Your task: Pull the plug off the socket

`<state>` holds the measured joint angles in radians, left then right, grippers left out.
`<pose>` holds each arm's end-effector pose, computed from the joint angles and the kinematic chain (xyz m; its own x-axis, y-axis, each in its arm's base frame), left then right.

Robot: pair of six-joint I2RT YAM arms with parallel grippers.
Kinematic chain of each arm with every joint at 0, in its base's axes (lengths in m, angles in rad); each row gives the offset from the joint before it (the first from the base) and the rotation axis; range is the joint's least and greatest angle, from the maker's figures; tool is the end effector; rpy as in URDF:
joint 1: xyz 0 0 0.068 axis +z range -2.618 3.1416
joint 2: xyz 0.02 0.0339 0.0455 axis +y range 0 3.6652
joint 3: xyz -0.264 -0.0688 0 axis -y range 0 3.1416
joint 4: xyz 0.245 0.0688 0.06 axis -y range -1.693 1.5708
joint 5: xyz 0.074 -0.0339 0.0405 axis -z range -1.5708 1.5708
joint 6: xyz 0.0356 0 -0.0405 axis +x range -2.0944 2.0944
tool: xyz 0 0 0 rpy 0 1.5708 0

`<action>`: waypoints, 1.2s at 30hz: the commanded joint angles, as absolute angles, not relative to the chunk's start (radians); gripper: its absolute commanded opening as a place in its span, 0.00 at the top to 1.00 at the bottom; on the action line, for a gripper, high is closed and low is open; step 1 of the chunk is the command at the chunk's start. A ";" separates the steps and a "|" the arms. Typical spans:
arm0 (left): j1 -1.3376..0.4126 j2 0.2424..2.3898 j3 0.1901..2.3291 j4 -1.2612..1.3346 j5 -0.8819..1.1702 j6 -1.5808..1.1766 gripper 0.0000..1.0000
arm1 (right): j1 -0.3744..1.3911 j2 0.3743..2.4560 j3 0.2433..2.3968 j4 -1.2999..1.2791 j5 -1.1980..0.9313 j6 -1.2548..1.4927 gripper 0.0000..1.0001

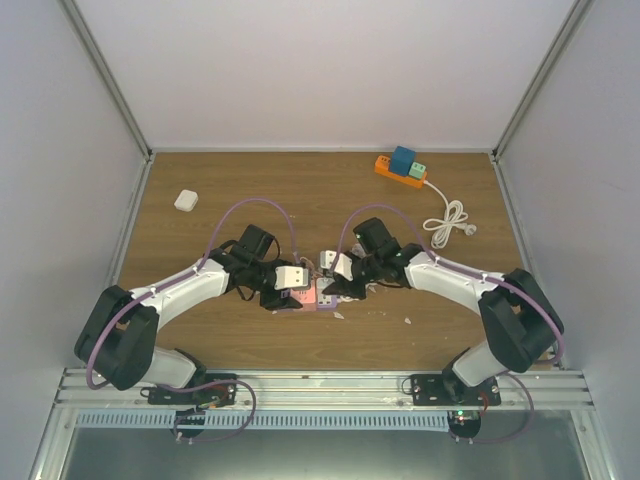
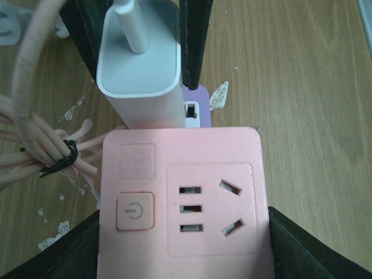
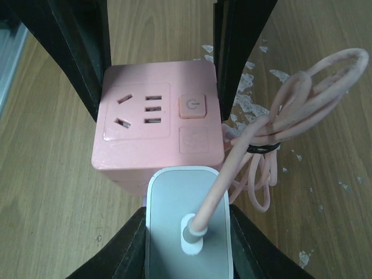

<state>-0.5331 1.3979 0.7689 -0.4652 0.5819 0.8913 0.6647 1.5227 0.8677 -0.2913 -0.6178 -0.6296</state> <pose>0.2102 -0.1467 0.1858 0.0183 0.7438 -0.6682 0.9985 0.0203 0.0500 0.2221 0.2003 0.1920 -0.0631 -0.6592 -0.7493 -0.9978 0.0551 0.0355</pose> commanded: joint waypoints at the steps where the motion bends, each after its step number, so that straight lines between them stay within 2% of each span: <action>1: -0.546 1.425 0.757 -0.538 0.486 0.916 0.73 | 0.636 1.491 0.912 -0.205 -0.734 -0.604 0.99; 6: -0.543 1.384 0.858 -0.570 0.567 0.839 0.56 | 0.583 1.459 0.913 -0.186 -0.789 -0.565 0.99; 12: -0.533 1.350 0.969 -0.565 0.597 0.760 0.29 | 0.502 1.477 0.991 -0.180 -0.894 -0.458 0.99; 16: -0.521 1.338 1.020 -0.550 0.590 0.723 0.18 | 0.459 1.483 1.042 -0.162 -0.943 -0.388 0.99; 23: -0.518 1.295 1.044 -0.498 0.529 0.671 0.13 | 0.413 1.476 1.063 -0.079 -0.958 -0.261 1.00; 28: -0.520 1.234 1.013 -0.337 0.450 0.602 0.10 | 0.375 1.485 1.045 0.092 -0.966 -0.041 0.99; 36: -0.535 1.265 1.070 -0.231 0.341 0.569 0.09 | 0.371 1.490 0.977 0.290 -0.910 0.291 0.99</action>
<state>-0.5232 1.2549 1.0233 -0.3565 0.4095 0.6052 0.3790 1.4834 1.0180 0.1375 -0.9230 0.0700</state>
